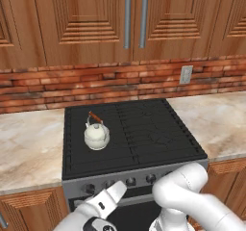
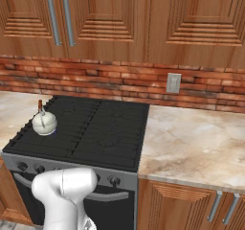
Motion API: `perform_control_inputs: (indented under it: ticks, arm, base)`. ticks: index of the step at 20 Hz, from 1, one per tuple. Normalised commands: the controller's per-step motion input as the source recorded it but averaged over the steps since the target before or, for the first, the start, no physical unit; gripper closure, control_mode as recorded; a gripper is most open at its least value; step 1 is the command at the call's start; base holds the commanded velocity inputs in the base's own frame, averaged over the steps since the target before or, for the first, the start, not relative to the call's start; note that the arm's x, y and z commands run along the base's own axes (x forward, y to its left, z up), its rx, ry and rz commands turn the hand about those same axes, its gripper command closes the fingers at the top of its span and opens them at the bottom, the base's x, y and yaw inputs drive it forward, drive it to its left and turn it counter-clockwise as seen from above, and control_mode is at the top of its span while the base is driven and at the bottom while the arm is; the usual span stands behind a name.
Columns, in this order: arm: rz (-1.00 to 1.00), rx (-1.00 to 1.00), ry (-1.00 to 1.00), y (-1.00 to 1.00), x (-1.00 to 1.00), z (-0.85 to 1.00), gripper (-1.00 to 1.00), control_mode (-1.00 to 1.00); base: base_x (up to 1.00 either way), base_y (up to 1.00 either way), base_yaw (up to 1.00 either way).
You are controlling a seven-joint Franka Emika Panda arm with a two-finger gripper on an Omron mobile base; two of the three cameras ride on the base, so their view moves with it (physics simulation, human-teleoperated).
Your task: The kettle is done boiling. Turn off the stove, then wait for 300 timesteps before moving the kettle to the dining table.
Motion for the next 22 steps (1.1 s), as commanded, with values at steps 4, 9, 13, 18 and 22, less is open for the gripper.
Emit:
perform_control_inputs:
  ticks: [4,9,13,18,22]
  arm:
    - [0.05,-0.01,-0.09,0.00,0.16,-0.37,-1.00,-1.00]
    - [0.06,0.00,-0.10,0.01,0.20,-0.31,-1.00,-1.00]
    - [0.06,0.00,-0.13,0.05,0.20,-0.28,-1.00,-1.00]
    - [0.06,0.00,-0.12,0.15,0.18,-0.23,-1.00,-1.00]
    - [0.06,0.00,-0.09,0.20,0.16,-0.20,-1.00,-1.00]
  base:
    - [0.00,0.00,0.00]
    - [0.00,0.00,0.00]
    - [0.00,0.00,0.00]
    - [0.00,0.00,0.00]
    - [0.00,0.00,0.00]
